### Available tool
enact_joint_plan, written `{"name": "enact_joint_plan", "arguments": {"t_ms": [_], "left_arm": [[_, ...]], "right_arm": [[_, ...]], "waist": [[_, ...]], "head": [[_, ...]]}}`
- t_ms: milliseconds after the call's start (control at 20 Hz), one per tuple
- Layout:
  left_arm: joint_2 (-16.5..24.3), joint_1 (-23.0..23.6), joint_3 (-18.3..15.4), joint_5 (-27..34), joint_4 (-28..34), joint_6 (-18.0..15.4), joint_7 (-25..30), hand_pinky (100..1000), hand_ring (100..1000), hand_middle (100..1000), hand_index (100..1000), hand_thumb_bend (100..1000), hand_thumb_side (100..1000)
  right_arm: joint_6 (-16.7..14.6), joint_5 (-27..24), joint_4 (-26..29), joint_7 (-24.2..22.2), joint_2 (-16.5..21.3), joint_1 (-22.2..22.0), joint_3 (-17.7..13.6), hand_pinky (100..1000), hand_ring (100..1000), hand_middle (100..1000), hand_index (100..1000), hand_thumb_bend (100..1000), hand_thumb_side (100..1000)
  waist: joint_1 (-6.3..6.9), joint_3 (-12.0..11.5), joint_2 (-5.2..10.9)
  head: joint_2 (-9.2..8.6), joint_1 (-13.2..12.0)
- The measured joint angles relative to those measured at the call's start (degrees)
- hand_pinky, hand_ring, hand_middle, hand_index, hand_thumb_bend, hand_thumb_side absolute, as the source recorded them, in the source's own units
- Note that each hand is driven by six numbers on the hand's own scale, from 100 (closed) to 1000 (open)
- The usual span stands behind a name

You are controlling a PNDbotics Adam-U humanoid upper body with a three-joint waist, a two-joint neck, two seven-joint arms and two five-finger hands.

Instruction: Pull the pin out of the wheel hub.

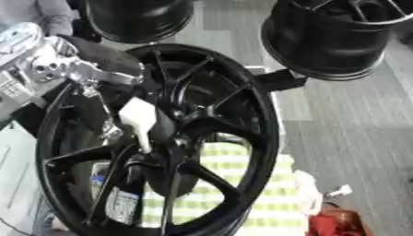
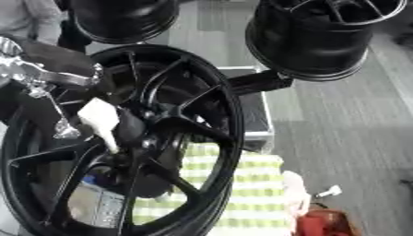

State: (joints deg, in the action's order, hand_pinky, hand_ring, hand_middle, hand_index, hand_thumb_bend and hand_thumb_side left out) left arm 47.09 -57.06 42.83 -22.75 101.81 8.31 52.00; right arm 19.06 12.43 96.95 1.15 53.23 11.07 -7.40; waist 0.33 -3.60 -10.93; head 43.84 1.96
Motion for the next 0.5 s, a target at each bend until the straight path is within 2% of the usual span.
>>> {"name": "enact_joint_plan", "arguments": {"t_ms": [50, 250, 500], "left_arm": [[0.21, 0.00, -0.03, -0.01, 0.35, 0.10, 0.03, 524, 459, 414, 444, 158, 100], [0.84, 0.06, -1.29, -1.45, 2.51, 0.49, 0.01, 503, 446, 398, 413, 181, 100], [3.07, 1.27, -6.29, -1.84, 6.23, 1.84, -0.30, 505, 445, 397, 413, 169, 100]], "right_arm": [[0.00, 0.01, 0.00, 0.00, 0.00, 0.00, 0.00, 857, 805, 699, 744, 100, 678], [0.00, 0.01, -0.02, 0.01, 0.00, 0.00, -0.01, 858, 805, 699, 744, 100, 680], [-0.01, 0.02, -0.02, 0.02, 0.00, 0.00, -0.07, 858, 805, 699, 744, 100, 679]], "waist": [[0.00, 0.00, 0.00], [0.00, -0.12, 0.01], [-0.06, -0.35, 0.01]], "head": [[0.00, 0.00], [0.00, 0.00], [0.00, 0.09]]}}
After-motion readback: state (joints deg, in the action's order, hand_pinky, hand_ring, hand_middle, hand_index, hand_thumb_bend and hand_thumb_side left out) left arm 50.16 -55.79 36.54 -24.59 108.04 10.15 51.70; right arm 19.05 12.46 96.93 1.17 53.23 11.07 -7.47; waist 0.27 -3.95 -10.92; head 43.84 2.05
